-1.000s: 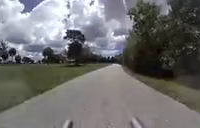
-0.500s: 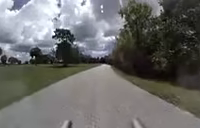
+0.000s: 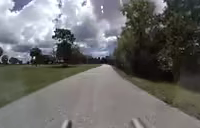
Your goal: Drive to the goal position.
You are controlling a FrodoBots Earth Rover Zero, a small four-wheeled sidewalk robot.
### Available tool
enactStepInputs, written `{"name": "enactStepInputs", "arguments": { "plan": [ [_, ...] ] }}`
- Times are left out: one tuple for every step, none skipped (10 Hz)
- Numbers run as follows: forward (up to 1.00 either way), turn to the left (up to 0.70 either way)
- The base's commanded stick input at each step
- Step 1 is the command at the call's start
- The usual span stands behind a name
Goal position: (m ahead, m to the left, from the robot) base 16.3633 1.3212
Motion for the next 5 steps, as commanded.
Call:
{"name": "enactStepInputs", "arguments": {
  "plan": [
    [0.70,0.01],
    [0.70,0.01],
    [0.70,0.01],
    [0.70,0.01],
    [0.70,0.01]
  ]
}}
